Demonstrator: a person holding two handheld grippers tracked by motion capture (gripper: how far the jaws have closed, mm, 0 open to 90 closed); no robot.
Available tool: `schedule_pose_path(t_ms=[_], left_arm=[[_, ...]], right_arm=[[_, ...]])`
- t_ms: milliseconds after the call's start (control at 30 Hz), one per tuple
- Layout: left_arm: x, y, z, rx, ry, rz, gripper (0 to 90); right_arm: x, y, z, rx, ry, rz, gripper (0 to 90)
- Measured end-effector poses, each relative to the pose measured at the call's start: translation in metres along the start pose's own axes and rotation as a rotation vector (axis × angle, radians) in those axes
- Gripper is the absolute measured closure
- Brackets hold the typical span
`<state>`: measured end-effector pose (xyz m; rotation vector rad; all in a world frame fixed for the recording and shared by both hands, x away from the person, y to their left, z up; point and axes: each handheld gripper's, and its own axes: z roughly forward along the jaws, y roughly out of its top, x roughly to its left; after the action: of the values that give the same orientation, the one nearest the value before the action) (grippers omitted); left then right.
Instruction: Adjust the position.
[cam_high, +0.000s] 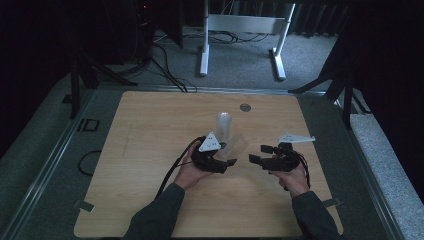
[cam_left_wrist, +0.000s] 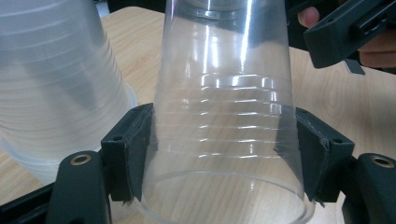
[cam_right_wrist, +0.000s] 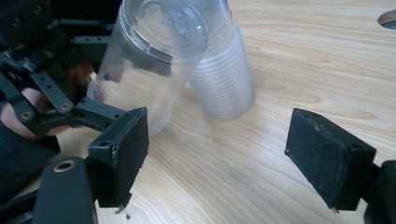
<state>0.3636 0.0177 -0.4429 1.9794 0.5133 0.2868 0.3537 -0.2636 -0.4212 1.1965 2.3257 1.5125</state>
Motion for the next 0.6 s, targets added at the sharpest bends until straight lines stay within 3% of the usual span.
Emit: schedule_pose_path(t_ms=[300, 600], left_arm=[[0.001, 0.003, -0.001, 0.032, -0.037, 0.028, 29.4], [0.003, 0.004, -0.005, 0.054, -0.079, 0.047, 29.5]], right_arm=[[0.002, 0.003, -0.001, 0.057, -0.037, -0.069, 18.7], [0.01, 0.011, -0.002, 0.119, -0.075, -0.193, 27.5]])
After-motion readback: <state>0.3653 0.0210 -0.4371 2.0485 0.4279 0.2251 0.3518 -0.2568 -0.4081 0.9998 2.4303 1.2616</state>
